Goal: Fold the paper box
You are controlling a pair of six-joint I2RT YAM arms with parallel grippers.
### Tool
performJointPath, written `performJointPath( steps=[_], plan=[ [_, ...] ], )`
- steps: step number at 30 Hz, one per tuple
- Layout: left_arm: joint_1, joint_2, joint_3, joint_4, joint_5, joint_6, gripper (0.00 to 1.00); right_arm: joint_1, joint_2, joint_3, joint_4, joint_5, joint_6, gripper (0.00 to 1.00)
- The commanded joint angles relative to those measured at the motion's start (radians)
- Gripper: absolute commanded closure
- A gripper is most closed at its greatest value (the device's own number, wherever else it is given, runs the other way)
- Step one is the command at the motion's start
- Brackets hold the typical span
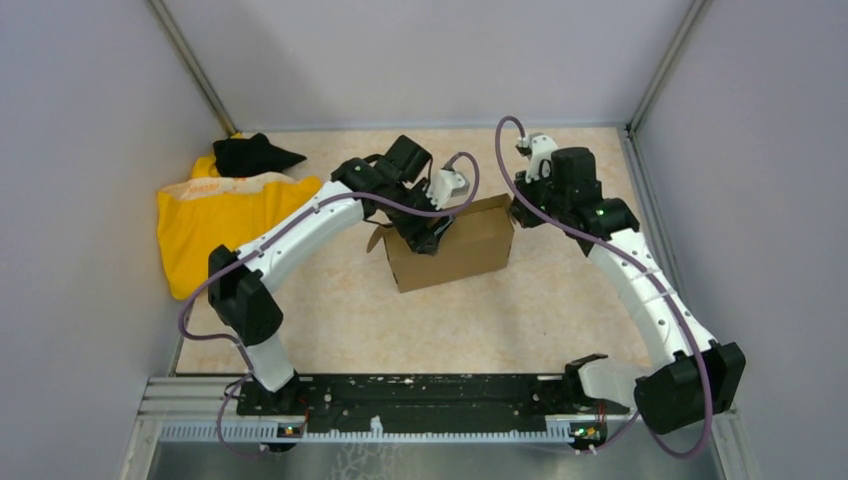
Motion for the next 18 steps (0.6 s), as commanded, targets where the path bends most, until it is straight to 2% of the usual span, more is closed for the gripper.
performJointPath(
  steps=[1, 18],
  plan=[
    [0.003, 0.049, 0.047, -0.008, 0.018, -0.021, 0.27, 0.027, -0.050, -0.022, 0.020, -0.056, 0.082, 1.00],
    [-0.016, 0.061, 0.061, -0.017, 0.014, -0.031, 0.23, 0.027, -0.059, -0.020, 0.026, -0.052, 0.167, 1.00]
  ],
)
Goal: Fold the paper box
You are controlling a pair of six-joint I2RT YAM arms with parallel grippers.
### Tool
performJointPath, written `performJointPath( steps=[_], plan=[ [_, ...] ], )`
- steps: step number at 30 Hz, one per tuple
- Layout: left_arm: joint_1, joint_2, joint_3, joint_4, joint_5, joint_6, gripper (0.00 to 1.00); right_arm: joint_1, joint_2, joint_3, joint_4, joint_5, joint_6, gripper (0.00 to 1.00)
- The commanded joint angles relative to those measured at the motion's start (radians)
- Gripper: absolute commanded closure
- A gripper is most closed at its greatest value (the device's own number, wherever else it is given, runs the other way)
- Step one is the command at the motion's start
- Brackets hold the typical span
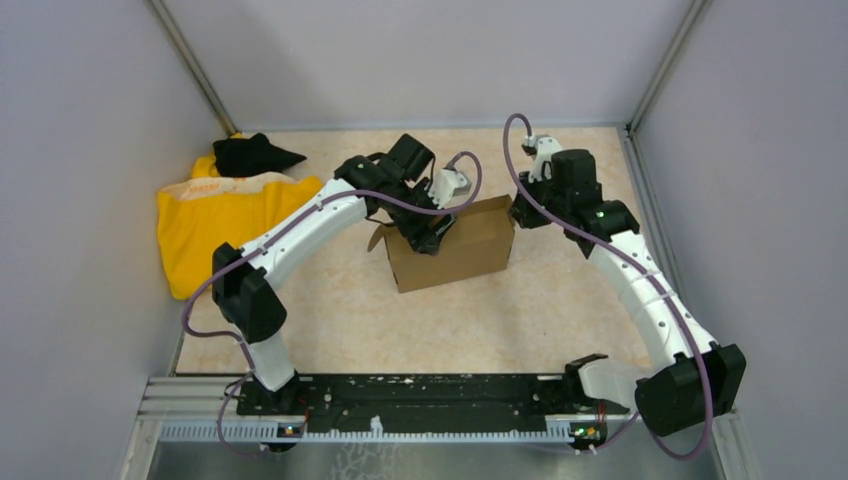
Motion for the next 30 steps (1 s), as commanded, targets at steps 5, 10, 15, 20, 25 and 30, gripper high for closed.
performJointPath(
  steps=[5, 10, 15, 20, 25, 30],
  plan=[
    [-0.008, 0.024, 0.010, 0.023, 0.008, -0.032, 0.20, 0.027, -0.042, 0.003, 0.017, -0.076, 0.082, 1.00],
    [-0.008, 0.020, 0.001, 0.027, 0.005, -0.033, 0.17, 0.027, -0.046, -0.012, 0.023, -0.072, 0.087, 1.00],
    [-0.010, 0.021, -0.004, 0.027, 0.007, -0.033, 0.16, 0.027, -0.044, -0.027, 0.028, -0.066, 0.094, 1.00],
    [-0.011, 0.019, -0.007, 0.028, 0.005, -0.034, 0.16, 0.027, -0.049, -0.031, 0.032, -0.061, 0.108, 1.00],
    [-0.013, 0.019, -0.007, 0.027, 0.001, -0.038, 0.15, 0.027, -0.047, -0.018, 0.034, -0.062, 0.128, 1.00],
    [-0.014, 0.007, -0.009, 0.027, -0.002, -0.044, 0.13, 0.027, -0.037, 0.000, 0.022, -0.062, 0.126, 1.00]
  ],
)
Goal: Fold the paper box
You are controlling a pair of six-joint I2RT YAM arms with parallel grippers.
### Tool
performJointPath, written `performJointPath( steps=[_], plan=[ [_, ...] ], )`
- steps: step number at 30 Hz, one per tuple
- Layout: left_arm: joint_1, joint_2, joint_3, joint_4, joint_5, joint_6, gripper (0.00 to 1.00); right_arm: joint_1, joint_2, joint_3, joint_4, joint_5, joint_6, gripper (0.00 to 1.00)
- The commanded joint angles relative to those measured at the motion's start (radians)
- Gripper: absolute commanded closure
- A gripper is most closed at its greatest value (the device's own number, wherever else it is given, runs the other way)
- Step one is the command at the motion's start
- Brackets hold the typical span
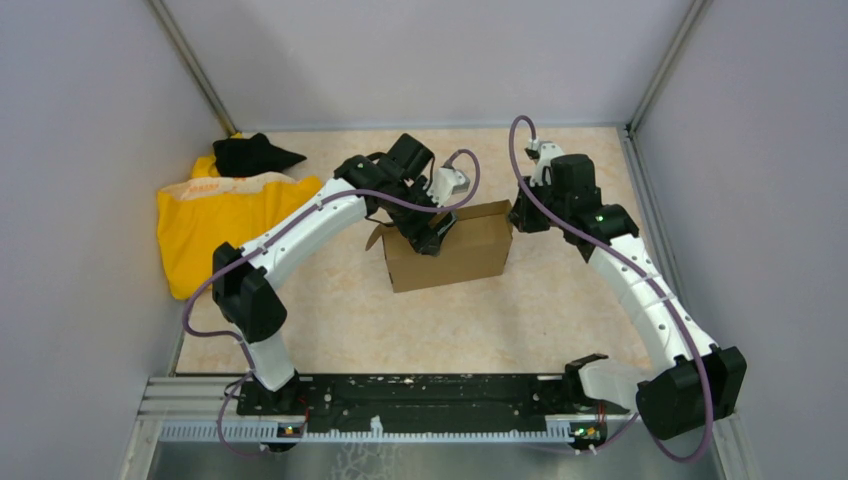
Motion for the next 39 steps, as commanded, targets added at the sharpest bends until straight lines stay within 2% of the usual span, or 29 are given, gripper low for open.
performJointPath(
  steps=[1, 13, 39],
  plan=[
    [-0.014, 0.003, -0.009, 0.026, 0.003, -0.012, 0.13, 0.026, -0.019, 0.035, 0.022, -0.061, 0.034, 1.00],
    [-0.016, 0.000, -0.009, 0.026, -0.005, -0.023, 0.09, 0.026, -0.025, 0.014, 0.039, -0.065, 0.062, 1.00],
    [-0.026, 0.023, 0.011, 0.023, -0.016, -0.036, 0.10, 0.025, -0.129, -0.155, 0.105, -0.017, 0.051, 1.00]
  ],
)
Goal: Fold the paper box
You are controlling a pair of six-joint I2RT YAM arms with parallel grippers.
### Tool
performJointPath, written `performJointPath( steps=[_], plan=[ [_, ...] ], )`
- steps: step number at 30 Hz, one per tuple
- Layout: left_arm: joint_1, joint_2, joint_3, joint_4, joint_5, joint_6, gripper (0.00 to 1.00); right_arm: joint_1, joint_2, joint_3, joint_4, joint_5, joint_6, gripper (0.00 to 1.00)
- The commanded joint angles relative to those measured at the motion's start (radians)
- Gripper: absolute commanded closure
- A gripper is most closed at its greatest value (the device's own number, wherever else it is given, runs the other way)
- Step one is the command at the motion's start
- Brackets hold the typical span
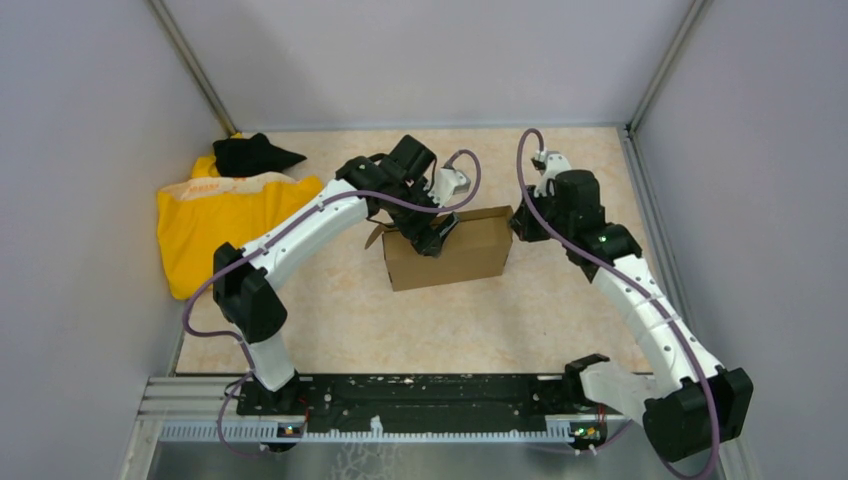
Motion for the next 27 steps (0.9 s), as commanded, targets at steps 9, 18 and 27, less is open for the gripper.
performJointPath(
  steps=[9, 18, 27],
  plan=[
    [-0.018, 0.029, 0.016, 0.021, 0.000, -0.012, 0.10, 0.020, -0.103, -0.111, 0.065, -0.010, -0.002, 1.00],
    [-0.021, 0.035, 0.018, 0.023, -0.015, -0.015, 0.10, 0.027, -0.161, -0.178, 0.136, 0.016, 0.006, 1.00],
    [-0.021, 0.045, 0.028, 0.023, -0.027, -0.015, 0.11, 0.041, -0.194, -0.234, 0.165, 0.042, -0.017, 1.00]
  ],
)
